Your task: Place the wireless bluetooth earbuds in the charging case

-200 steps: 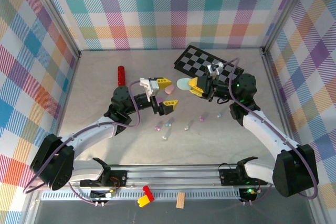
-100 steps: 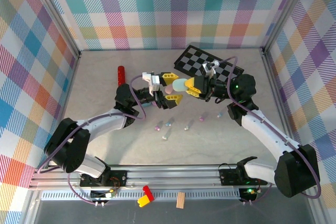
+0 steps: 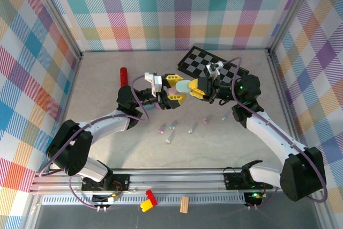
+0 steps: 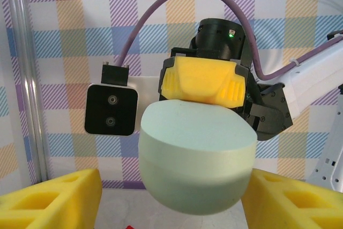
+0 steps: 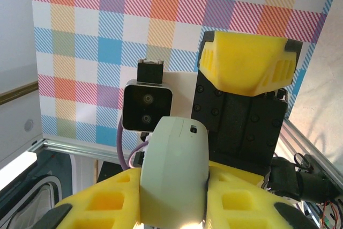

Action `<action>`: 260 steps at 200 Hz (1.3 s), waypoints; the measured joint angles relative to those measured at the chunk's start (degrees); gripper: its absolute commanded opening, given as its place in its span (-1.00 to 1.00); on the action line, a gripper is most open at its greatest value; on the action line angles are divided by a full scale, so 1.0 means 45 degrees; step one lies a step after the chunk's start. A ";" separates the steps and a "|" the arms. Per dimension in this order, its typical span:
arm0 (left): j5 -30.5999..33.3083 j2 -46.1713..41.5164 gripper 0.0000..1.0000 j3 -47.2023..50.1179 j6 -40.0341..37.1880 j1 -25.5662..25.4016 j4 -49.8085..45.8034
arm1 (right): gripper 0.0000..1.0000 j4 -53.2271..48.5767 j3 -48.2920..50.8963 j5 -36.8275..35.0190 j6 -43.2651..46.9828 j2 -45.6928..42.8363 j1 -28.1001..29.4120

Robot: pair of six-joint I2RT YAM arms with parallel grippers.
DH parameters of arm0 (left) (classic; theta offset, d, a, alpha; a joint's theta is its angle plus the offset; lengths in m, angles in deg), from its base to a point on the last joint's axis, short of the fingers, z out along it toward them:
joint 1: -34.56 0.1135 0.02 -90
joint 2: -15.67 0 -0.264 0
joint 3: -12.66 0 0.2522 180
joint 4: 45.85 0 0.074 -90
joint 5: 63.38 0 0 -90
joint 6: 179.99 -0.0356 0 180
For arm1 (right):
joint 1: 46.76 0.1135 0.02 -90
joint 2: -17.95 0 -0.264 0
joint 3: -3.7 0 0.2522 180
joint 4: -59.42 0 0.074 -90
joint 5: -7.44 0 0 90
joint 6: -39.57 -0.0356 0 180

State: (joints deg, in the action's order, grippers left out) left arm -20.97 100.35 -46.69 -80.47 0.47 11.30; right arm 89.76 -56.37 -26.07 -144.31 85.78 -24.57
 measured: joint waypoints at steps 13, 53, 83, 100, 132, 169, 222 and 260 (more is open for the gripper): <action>-0.0010 0.0000 0.25 -0.0058 0.0034 0.0000 -0.0024 | -0.74 -0.0053 -0.0005 0.0000 0.0019 0.0000 0.0000; -0.0199 0.0000 0.22 -0.0233 0.0126 -0.0005 -0.0058 | -0.74 -0.0199 -0.0010 -0.0005 0.0097 0.0000 0.0000; -0.0306 0.0005 0.00 -0.0321 0.0306 -0.0063 -0.0058 | -0.74 -0.0209 -0.0015 -0.0015 0.0117 0.0000 0.0000; -0.0379 0.0005 0.01 -0.0325 0.0321 -0.0068 -0.0053 | -0.74 -0.0253 -0.0024 -0.0049 0.0121 0.0000 0.0000; -0.0452 0.0053 0.20 -0.0330 0.0364 -0.0073 -0.0063 | -0.74 -0.0277 -0.0024 -0.0044 0.0126 0.0000 0.0000; -0.0466 0.0126 0.16 -0.0335 0.0364 -0.0073 -0.0063 | -0.74 -0.0277 -0.0024 -0.0044 0.0121 0.0000 0.0000; -0.0568 0.0248 -0.05 -0.0427 0.0364 -0.0087 -0.0087 | -0.74 -0.0199 -0.0049 -0.0044 0.0117 0.0083 0.0000; -0.0568 0.0248 0.12 -0.0457 0.0374 -0.0097 -0.0102 | -0.74 -0.0175 -0.0049 -0.0039 0.0117 0.0087 0.0005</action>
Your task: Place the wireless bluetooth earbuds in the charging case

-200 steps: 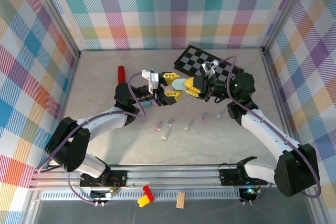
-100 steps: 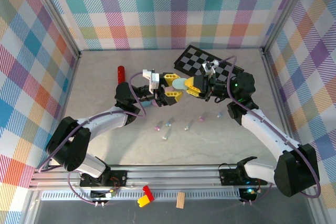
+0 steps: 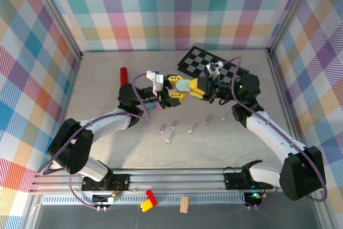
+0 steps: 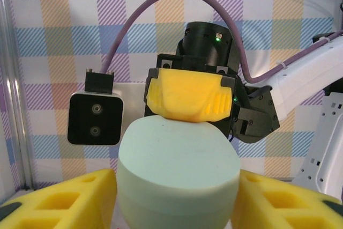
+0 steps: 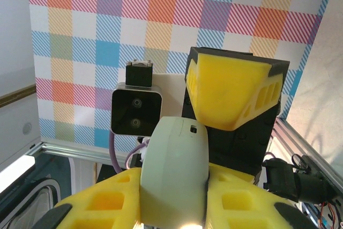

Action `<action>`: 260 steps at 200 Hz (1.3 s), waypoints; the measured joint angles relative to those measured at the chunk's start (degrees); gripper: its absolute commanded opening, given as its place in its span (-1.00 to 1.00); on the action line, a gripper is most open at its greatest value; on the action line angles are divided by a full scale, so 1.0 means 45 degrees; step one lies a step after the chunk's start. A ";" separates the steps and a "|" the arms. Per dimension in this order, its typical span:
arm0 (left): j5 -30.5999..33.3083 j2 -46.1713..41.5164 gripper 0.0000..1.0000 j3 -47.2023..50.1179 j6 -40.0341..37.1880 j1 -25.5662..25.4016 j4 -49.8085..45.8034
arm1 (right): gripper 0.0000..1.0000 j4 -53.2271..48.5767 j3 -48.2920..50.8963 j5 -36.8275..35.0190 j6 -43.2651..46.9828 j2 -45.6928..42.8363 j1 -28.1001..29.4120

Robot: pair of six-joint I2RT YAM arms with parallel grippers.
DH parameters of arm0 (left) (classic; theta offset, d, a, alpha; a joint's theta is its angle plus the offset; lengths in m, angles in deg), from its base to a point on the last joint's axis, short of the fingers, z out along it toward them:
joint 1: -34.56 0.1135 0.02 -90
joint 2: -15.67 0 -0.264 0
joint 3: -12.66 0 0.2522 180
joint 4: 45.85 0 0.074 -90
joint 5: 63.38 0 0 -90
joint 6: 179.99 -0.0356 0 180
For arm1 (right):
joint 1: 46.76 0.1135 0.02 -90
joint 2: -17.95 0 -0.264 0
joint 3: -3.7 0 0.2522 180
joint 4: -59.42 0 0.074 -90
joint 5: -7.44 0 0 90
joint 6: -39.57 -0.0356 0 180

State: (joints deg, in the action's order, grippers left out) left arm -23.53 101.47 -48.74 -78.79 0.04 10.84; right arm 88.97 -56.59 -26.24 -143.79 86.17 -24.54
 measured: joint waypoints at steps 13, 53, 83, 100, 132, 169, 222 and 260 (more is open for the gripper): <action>0.0000 0.0000 0.11 0.0000 0.0000 0.0000 0.0000 | -0.74 0.0010 0.0000 -0.0005 0.0000 0.0019 0.0000; -0.0005 0.0000 0.12 0.0000 0.0000 0.0000 -0.0005 | -0.74 -0.0010 0.0000 -0.0010 0.0005 0.0131 0.0000; -0.0087 0.0000 0.00 -0.0005 0.0000 0.0000 -0.0024 | -0.74 -0.0010 0.0000 -0.0015 0.0005 0.0131 0.0019; -0.0092 0.0000 -0.06 -0.0005 -0.0010 0.0000 -0.0058 | -0.74 -0.0005 0.0000 -0.0015 0.0005 0.0136 0.0058; -0.0087 0.0000 -0.20 -0.0005 -0.0010 0.0000 -0.0058 | -0.56 -0.0005 0.0000 -0.0019 0.0039 0.0136 0.0073; -0.0092 -0.0010 -0.24 -0.0010 -0.0029 0.0000 -0.0291 | 0.00 -0.0170 -0.0049 -0.0029 0.0301 0.0136 0.0083; -0.0083 -0.0636 -0.24 0.0107 -0.0695 0.0000 -0.2074 | 0.68 -0.3245 -0.0894 -0.0432 0.2628 -0.0282 -0.0146; -0.0189 -0.1579 -0.24 0.0146 -0.1297 0.0000 -0.3900 | 0.75 -0.9024 -0.3259 -0.1423 0.8155 -0.0544 -0.0282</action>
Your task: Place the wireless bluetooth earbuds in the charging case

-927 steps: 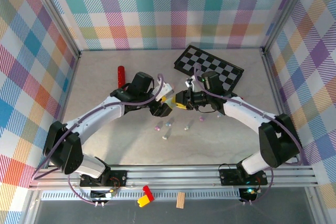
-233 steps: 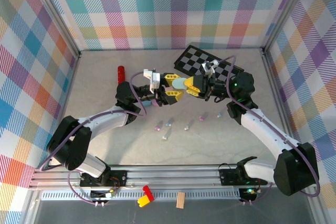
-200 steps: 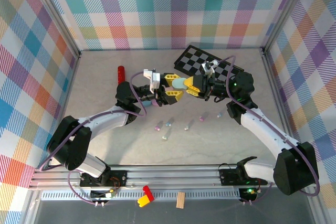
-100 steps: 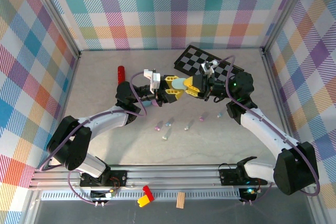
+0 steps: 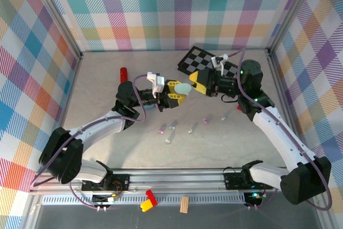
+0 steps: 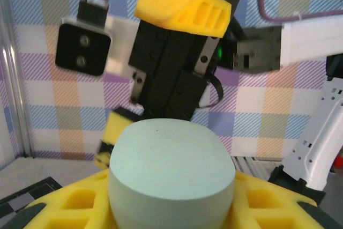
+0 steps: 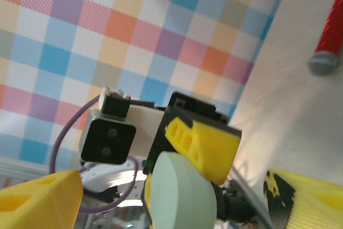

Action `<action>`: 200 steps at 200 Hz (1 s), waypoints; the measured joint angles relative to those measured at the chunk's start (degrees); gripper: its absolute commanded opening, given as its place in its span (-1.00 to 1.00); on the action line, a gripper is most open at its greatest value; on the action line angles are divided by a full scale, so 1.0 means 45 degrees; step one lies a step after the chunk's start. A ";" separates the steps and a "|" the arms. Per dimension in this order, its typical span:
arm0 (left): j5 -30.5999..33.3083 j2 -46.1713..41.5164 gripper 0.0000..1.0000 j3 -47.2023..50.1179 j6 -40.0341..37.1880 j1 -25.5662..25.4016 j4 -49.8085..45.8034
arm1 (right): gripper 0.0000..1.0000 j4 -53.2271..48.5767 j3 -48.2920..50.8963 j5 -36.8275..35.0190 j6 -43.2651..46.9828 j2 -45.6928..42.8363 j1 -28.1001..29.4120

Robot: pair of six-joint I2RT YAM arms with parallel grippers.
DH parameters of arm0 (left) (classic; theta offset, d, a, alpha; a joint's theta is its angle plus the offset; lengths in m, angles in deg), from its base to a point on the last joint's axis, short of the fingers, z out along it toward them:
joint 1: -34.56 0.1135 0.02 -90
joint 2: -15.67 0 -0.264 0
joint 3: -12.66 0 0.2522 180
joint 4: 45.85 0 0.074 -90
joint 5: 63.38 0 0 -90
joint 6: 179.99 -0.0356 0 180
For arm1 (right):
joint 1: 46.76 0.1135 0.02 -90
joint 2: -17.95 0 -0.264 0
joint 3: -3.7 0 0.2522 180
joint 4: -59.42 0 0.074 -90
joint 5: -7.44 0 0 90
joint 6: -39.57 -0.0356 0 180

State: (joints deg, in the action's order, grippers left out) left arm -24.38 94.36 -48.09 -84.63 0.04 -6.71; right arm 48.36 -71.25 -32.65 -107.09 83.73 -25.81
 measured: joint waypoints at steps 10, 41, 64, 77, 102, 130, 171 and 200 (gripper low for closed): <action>-0.0058 -0.0219 -0.23 0.0000 -0.0160 0.0000 -0.0529 | 0.76 -0.1345 -0.0573 -0.0384 0.1579 -0.0092 0.0015; -0.0126 -0.0855 -0.23 0.0058 -0.0670 0.0000 -0.2006 | 0.86 -0.4964 -0.2001 -0.1758 0.6698 -0.0282 0.0748; -0.0131 -0.1156 -0.24 0.0073 -0.0826 -0.0053 -0.2788 | 0.89 -0.6188 -0.2166 -0.3007 0.9724 -0.0476 0.2006; -0.0131 -0.1277 -0.24 0.0078 -0.0845 -0.0073 -0.3123 | 0.90 -0.6484 -0.2166 -0.3570 1.0928 -0.0505 0.2472; -0.0126 -0.1457 -0.24 0.0126 -0.0879 -0.0073 -0.3531 | 0.90 -0.6523 -0.2161 -0.4585 1.2143 -0.0389 0.2803; -0.0078 -0.1530 -0.24 0.0136 -0.0952 -0.0073 -0.3944 | 0.90 -0.6445 -0.2137 -0.5421 1.2565 -0.0058 0.2939; 0.0121 -0.1530 -0.25 0.0146 -0.0971 -0.0063 -0.4420 | 0.90 -0.6324 -0.2006 -0.5974 1.2808 -0.0053 0.3041; 0.0257 -0.1530 -0.26 0.0146 -0.0845 -0.0063 -0.4459 | 0.91 -0.5916 -0.1681 -0.6290 1.2915 -0.0287 0.3079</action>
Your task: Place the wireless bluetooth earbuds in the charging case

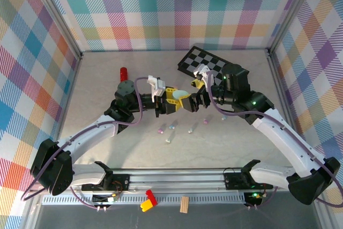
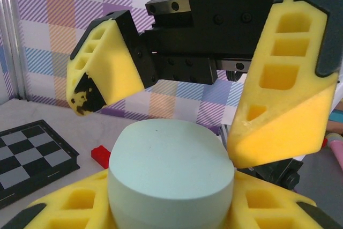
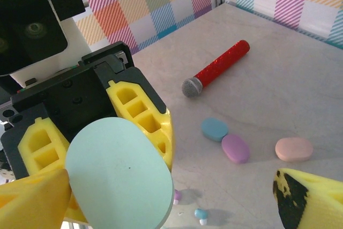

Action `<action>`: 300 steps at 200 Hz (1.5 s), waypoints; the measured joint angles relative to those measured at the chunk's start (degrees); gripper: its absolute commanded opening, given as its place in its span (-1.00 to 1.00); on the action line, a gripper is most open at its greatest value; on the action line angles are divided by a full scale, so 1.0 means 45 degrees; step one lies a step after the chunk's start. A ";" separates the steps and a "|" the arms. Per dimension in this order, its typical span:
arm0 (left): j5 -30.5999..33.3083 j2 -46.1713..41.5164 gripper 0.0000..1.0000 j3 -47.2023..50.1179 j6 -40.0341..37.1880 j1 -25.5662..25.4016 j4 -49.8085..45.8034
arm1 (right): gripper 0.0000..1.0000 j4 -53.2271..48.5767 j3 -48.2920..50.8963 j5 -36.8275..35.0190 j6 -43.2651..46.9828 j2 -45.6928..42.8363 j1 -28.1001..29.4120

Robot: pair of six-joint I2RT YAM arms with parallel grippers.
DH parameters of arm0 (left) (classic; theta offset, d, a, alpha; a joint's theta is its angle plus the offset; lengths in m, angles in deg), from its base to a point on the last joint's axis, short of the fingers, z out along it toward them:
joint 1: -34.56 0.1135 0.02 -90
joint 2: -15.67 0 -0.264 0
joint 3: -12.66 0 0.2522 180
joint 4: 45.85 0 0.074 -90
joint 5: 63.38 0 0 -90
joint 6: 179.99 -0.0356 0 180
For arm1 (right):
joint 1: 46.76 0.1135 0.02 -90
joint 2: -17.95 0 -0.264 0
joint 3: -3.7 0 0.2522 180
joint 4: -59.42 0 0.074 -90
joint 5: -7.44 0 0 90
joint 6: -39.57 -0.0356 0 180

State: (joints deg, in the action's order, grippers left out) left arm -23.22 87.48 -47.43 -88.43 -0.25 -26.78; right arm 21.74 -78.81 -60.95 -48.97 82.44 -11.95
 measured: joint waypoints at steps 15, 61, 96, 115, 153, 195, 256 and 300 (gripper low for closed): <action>-0.0019 0.0000 -0.27 0.0000 0.0073 -0.0010 0.0010 | 0.92 0.0083 0.0044 -0.0029 0.0209 -0.0078 0.0010; -0.0010 0.0005 -0.27 0.0000 0.0107 -0.0005 -0.0321 | 0.92 0.0685 0.0675 -0.0661 0.0782 -0.0447 0.0068; 0.0155 0.0005 -0.27 0.0000 0.0053 0.0019 -0.0622 | 0.92 0.1141 0.0928 -0.1001 0.0797 -0.0486 0.0131; 0.0291 0.0005 -0.27 0.0000 0.0024 0.0029 -0.0695 | 0.93 0.1472 0.0923 -0.1258 0.0738 -0.0486 0.0131; -0.0063 0.0005 -0.27 0.0053 -0.0019 0.0034 -0.1035 | 0.93 0.2351 0.0704 -0.2220 0.0631 -0.0257 0.0015; -0.0296 0.0005 -0.27 0.0165 -0.0049 -0.0034 -0.0937 | 0.93 0.2540 0.0583 -0.2686 0.0525 0.0063 -0.0024; -0.0359 0.0005 -0.27 0.0209 -0.0330 -0.0029 -0.0559 | 0.94 0.2521 0.0559 -0.1783 -0.0044 -0.0170 -0.0034; -0.0355 0.0015 -0.27 0.0670 -0.0306 0.0248 0.0296 | 0.92 0.3118 0.1146 -0.0889 -0.1647 -0.1496 -0.0670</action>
State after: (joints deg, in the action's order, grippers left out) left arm -24.82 87.54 -44.41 -89.81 0.87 -25.44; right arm 35.77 -73.66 -64.95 -56.38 75.71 -14.97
